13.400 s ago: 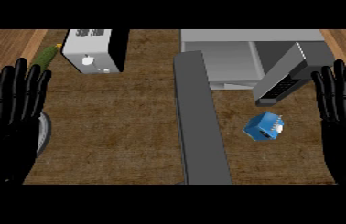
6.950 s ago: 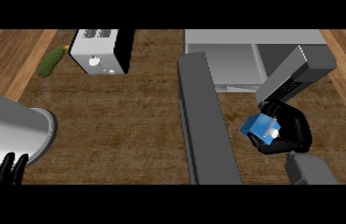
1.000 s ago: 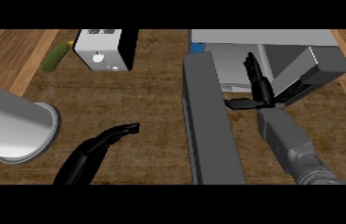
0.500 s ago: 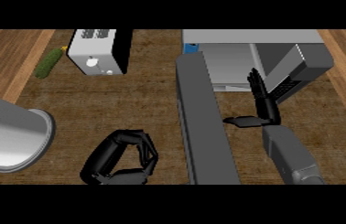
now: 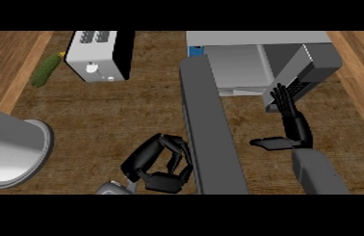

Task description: Pick up the milk, place it into the microwave and close the microwave

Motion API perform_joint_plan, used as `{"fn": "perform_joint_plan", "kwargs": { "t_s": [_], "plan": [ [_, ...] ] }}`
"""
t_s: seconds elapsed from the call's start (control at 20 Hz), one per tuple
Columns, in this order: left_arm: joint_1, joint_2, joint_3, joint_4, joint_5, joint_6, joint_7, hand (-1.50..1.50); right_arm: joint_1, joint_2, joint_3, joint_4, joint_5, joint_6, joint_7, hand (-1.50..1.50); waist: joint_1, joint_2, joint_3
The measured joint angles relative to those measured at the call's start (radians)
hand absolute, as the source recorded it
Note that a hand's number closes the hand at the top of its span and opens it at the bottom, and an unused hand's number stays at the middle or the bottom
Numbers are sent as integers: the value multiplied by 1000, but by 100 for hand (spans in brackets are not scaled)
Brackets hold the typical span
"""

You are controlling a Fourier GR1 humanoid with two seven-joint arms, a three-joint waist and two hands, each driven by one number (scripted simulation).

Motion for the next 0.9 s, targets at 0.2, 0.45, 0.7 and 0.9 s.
{"fn": "perform_joint_plan", "kwargs": {
  "t_s": [0.2, 0.45, 0.7, 0.9],
  "plan": [
    [-38, 0, -80, 98, 38, 47, -35, 150, 123, -28, 13, -180, -29, 45, 44, -150, -12, -2, -1],
    [-95, 1, -239, 212, 70, 155, -82, 150, 263, -44, 17, -405, -73, 70, 112, -150, -21, -1, -2],
    [-212, 4, -395, 297, 164, 323, -61, 150, 353, -78, 8, -601, -140, 130, 197, -150, -37, 4, -3],
    [-280, 10, -496, 329, 276, 482, -44, 150, 394, -98, 4, -710, -202, 190, 259, -150, -55, 8, -3]
  ]
}}
